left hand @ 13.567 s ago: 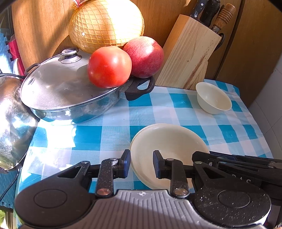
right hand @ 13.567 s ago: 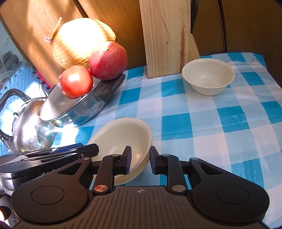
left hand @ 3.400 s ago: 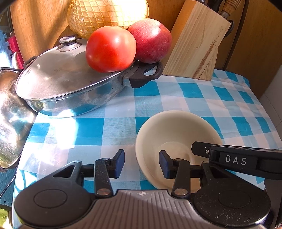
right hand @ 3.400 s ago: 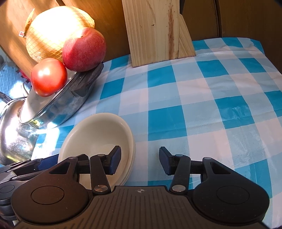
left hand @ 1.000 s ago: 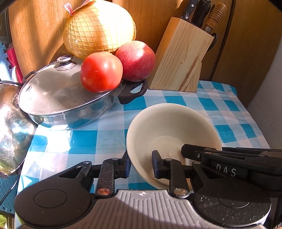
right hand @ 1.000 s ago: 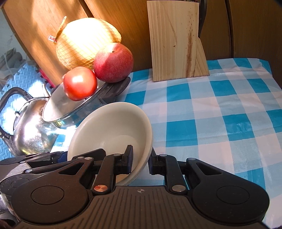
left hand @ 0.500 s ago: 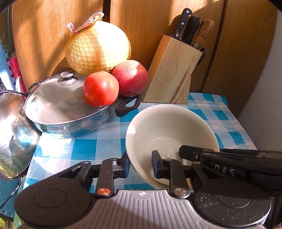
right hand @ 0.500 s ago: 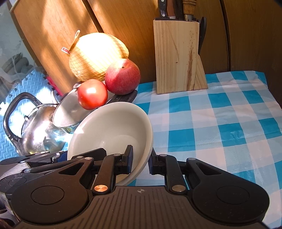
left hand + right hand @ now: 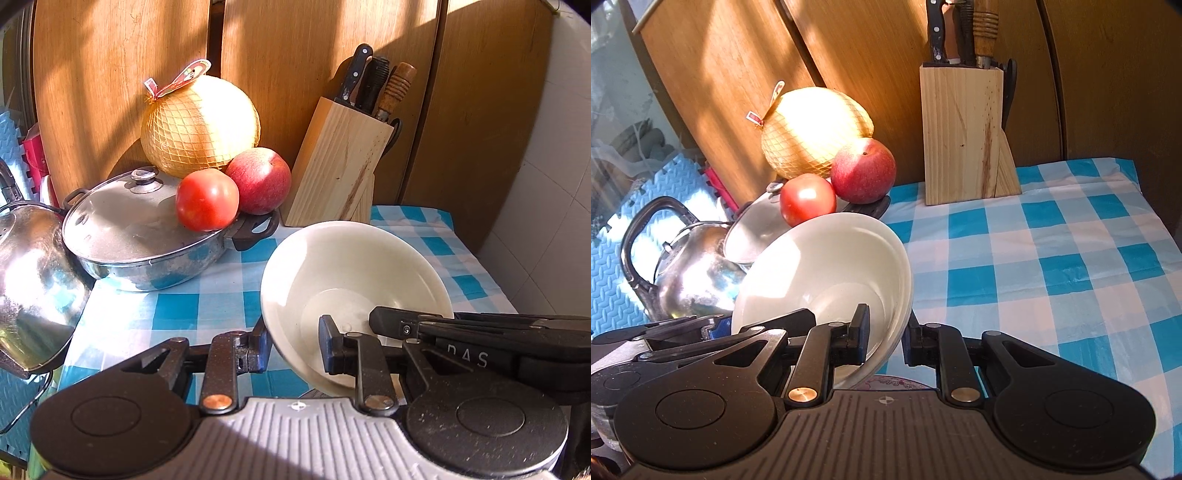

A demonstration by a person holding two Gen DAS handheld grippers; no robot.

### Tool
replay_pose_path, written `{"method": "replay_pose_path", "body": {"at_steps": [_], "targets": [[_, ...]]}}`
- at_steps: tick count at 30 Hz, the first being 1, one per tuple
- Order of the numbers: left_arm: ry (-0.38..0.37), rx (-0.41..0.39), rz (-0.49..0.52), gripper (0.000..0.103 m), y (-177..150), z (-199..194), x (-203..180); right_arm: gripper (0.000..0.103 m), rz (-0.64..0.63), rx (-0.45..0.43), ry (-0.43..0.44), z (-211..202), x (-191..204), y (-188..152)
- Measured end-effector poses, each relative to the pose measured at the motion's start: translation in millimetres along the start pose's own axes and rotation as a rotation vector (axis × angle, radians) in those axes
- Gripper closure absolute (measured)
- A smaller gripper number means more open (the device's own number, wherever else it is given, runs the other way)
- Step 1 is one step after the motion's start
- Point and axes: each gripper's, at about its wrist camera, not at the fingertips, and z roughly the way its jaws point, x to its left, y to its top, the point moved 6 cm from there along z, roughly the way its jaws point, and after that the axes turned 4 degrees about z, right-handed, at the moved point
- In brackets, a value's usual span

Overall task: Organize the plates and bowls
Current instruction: 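Lift and carry the bowl stack toward the pink-flowered plate stack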

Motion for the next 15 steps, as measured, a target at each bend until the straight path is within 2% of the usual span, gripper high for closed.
{"method": "replay_pose_path", "body": {"at_steps": [15], "targets": [[-0.037,-0.015,0.022,0.083,-27.9,-31.9,-12.1,0.078,0.018,-0.012,-0.008,-31.1,2.4,-40.3]]}}
